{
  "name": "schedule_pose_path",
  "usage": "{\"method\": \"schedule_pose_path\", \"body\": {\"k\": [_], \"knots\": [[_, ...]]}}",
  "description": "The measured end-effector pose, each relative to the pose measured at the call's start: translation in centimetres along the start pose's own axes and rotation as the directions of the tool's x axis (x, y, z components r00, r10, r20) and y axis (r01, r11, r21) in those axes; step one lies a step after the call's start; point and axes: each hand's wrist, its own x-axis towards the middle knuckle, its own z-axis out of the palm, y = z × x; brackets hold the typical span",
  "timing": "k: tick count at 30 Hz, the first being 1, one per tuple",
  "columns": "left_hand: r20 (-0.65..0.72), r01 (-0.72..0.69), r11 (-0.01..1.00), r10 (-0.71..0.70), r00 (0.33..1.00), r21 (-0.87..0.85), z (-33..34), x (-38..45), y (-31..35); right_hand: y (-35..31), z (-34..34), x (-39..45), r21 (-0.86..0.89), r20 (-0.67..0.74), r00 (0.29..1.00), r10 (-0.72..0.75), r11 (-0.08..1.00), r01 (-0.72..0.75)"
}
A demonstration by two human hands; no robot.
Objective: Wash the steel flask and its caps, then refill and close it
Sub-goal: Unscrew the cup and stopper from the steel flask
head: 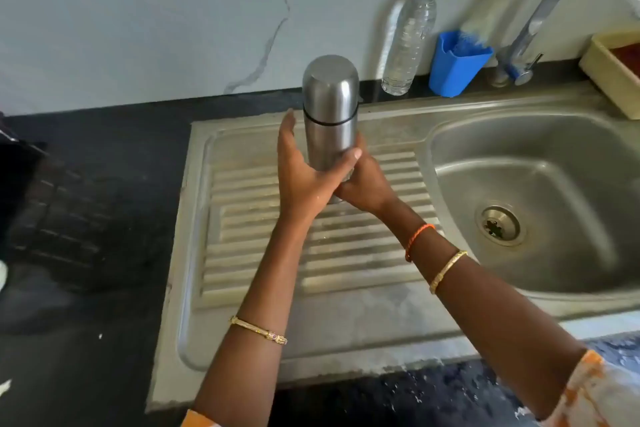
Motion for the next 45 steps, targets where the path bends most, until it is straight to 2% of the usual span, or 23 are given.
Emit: {"method": "schedule_pose_path", "body": {"k": [4,9,14,18,21,24,27,31,34,37,41,45], "knots": [[0.081,-0.033,0.994,0.041,0.996,-0.101,0.7,2.2,-0.6,0.8,0.5,0.4,-0.016,-0.045,0.999,0.024,1.000,-0.025],[0.077,-0.028,0.975,0.046,0.996,-0.219,1.3,3.4,-1.3,1.3,0.7,1.0,-0.028,-0.037,0.998,0.056,0.998,-0.057],[0.048,-0.040,0.974,0.052,0.997,-0.222,1.4,3.5,-0.8,1.3,0.8,0.8,-0.038,-0.024,0.996,0.084,0.996,-0.084],[-0.009,-0.052,0.979,0.051,0.999,-0.197,1.4,2.9,0.1,0.5,0.1,0.3,0.001,0.060,0.987,0.150,0.989,-0.151],[-0.026,-0.029,0.978,0.024,0.999,-0.205,1.7,2.1,0.6,-0.8,-1.8,-0.7,0.122,0.081,0.981,0.178,0.975,-0.187],[-0.024,-0.053,0.983,0.050,0.998,-0.175,2.0,0.7,1.9,-3.0,-5.2,-2.3,0.273,0.006,0.990,0.140,0.952,-0.136],[0.034,-0.073,0.991,0.078,0.996,-0.113,2.1,-1.3,3.9,-5.8,-8.7,-4.4,0.398,-0.033,0.997,0.077,0.916,-0.057],[0.138,-0.076,0.996,0.068,0.988,0.055,2.8,-4.5,6.4,-8.6,-12.0,-8.0,0.522,-0.125,0.992,0.034,0.852,0.037],[0.229,-0.140,0.968,0.091,0.969,0.210,4.0,-7.4,7.5,-9.0,-13.0,-10.4,0.495,-0.199,0.976,0.089,0.869,0.022],[0.268,-0.164,0.943,0.085,0.960,0.290,5.6,-10.2,8.0,-8.1,-13.2,-12.3,0.416,-0.340,0.932,0.127,0.909,0.027],[0.319,-0.107,0.965,0.025,0.947,0.240,7.8,-12.5,8.8,-7.0,-14.9,-13.5,0.404,-0.443,0.886,0.136,0.913,0.062],[0.353,-0.069,0.978,-0.005,0.936,0.195,9.9,-13.7,9.6,-6.1,-17.3,-14.0,0.460,-0.411,0.900,0.143,0.885,0.069]]}}
